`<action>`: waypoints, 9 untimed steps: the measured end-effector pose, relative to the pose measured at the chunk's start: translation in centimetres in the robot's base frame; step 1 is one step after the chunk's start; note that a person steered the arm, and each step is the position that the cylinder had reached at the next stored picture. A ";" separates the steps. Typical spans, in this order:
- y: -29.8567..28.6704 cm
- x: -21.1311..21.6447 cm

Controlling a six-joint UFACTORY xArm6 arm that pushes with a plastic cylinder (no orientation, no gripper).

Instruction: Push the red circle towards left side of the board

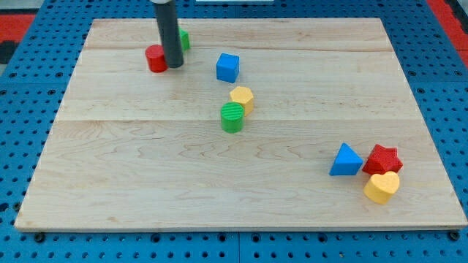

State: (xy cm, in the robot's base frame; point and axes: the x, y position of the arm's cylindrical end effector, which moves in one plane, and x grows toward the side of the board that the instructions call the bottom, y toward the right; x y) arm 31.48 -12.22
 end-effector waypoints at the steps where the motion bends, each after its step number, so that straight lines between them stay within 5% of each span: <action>1: -1.2 -0.3; 5: -4.7 -3.3; 8: -9.2 0.0; 9: -10.9 -3.1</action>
State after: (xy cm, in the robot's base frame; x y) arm 28.40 -23.08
